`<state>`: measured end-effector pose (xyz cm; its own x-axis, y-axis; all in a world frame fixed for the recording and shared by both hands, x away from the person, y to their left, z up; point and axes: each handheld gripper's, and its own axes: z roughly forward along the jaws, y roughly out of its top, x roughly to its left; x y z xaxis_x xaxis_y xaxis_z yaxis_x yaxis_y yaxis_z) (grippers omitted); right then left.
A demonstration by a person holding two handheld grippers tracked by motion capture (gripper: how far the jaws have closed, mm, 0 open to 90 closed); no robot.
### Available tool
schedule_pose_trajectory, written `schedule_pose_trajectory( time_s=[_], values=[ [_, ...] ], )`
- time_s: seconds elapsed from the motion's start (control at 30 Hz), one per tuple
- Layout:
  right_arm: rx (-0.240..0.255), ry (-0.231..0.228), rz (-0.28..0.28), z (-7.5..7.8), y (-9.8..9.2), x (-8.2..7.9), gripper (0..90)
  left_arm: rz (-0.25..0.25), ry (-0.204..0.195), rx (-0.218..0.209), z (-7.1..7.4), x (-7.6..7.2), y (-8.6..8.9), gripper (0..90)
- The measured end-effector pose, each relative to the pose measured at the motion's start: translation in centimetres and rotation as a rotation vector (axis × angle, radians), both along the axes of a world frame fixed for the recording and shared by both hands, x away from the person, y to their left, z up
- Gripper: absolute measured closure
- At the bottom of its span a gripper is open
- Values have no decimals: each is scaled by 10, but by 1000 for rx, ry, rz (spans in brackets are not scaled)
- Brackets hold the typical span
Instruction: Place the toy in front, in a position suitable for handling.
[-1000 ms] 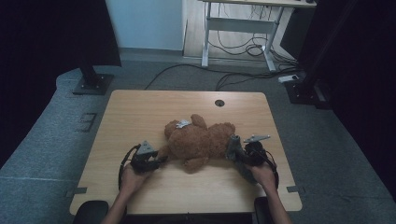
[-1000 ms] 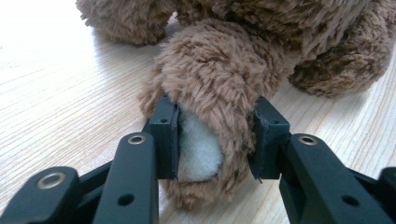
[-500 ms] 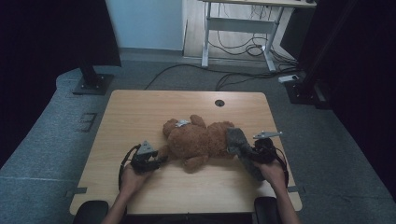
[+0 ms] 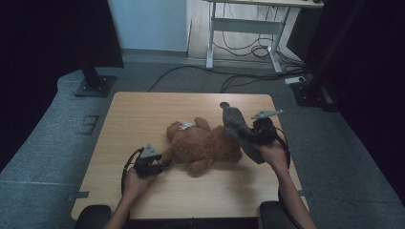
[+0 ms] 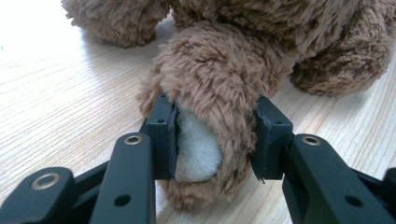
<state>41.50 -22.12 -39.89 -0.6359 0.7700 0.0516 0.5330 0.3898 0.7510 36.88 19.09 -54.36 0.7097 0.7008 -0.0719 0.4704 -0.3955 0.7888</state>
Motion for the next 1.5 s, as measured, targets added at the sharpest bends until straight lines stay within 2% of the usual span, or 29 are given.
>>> schedule_pose_trajectory(
  time_s=[0.2, 0.3, 0.53, 1.0, 1.17, 1.5],
  values=[
    [-25, 0, 34, 9, 32, 27, 750, -1, 5, -7, 0, 0, 0, 571],
    [-41, 9, 49, 9, 46, 38, 750, 0, 2, -5, 0, 0, 0, 569],
    [-106, 70, 77, -17, 67, 55, 749, -3, 4, -4, 0, 0, 0, 576],
    [-93, 103, 1, -37, 50, 83, 750, -9, 9, -10, 0, 0, 1, 595],
    [-106, 119, -45, -45, 39, 90, 750, -12, 1, -4, 0, -1, 0, 604],
    [-99, 167, -95, -67, 20, 94, 751, -17, 12, -20, 0, 0, 2, 606]
  ],
)
